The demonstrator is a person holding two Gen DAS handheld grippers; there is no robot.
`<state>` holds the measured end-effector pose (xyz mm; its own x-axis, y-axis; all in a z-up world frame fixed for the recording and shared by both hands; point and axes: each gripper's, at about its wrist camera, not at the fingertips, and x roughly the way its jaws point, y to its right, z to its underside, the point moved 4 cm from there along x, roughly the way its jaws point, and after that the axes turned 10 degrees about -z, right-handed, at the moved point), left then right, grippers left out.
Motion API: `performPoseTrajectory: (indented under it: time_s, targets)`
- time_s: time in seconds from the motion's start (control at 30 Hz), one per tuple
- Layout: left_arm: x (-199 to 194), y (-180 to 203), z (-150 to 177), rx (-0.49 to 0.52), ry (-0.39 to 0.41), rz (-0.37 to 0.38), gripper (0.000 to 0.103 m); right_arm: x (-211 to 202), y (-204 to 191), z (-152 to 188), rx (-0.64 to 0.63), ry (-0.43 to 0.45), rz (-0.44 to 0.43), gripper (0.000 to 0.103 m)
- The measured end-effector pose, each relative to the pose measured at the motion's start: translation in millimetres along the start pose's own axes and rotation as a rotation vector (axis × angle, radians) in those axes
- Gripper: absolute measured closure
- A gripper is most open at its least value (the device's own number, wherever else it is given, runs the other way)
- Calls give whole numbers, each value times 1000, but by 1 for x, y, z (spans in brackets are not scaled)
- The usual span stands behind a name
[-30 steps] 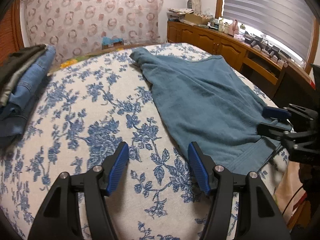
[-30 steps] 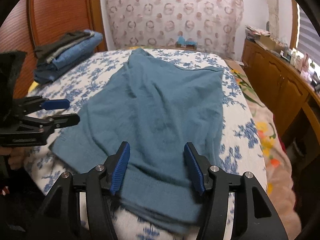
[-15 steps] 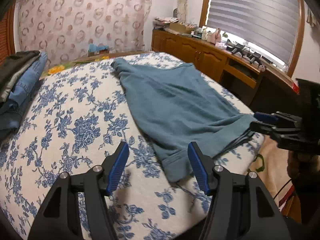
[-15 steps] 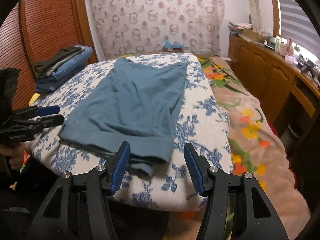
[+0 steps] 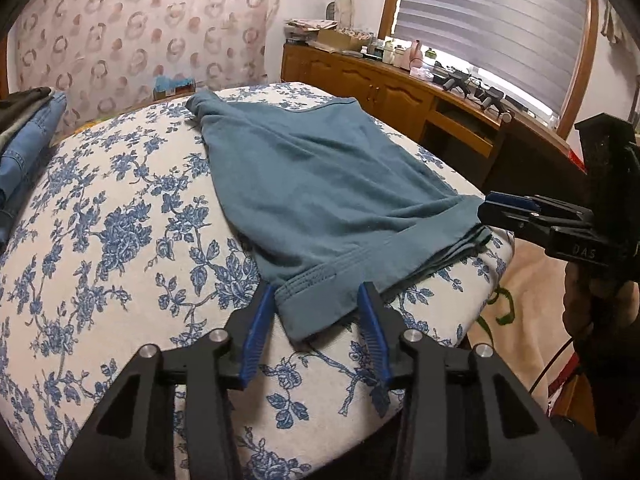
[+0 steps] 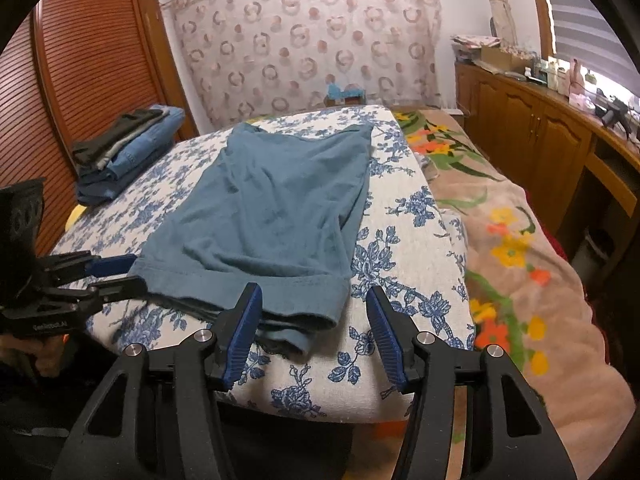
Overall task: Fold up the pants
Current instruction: 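Close the left gripper on the shorts hem while the right gripper grips the opposite edge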
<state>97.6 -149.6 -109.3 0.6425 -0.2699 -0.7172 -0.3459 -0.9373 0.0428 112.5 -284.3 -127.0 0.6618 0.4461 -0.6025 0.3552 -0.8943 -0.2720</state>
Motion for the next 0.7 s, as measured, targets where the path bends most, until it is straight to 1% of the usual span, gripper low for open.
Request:
performPoseTrajectory:
  time_s: [0.03,0.07,0.17,0.23,0.33,0.4,0.47,0.5,0.53,0.63,0.7]
  targets:
    - [0,-1,0,-4,2,1,68,1,1,0,3,-1,0,48]
    - [-1,-2,0,-8,10,4,75,2,1,0,5,-2,-1,48]
    - [-3,-6,-1,-23,25,16,86,6,5,2,25,-8,-18,51]
    - [-6,-7,-2,-26,36,16,88,8,8,2,42,-14,-27,54]
    - [-9,-11,-4,-44,47,22,88,8,10,3,61,-14,-43,60]
    - [-11,-14,-5,-59,51,32,88,6,8,1,61,-11,-55,66]
    - [-10,-15,-4,-60,47,33,88,5,4,1,52,-12,-70,78]
    - [-9,-15,-4,-60,45,31,88,4,1,1,43,-11,-76,82]
    - [-8,-15,-3,-61,42,30,88,3,-2,0,33,-8,-80,89]
    - [-7,-18,-1,-70,32,32,88,0,-10,-2,23,-3,-105,96]
    - [-8,-20,-1,-75,31,34,88,-2,-15,-3,12,0,-101,96]
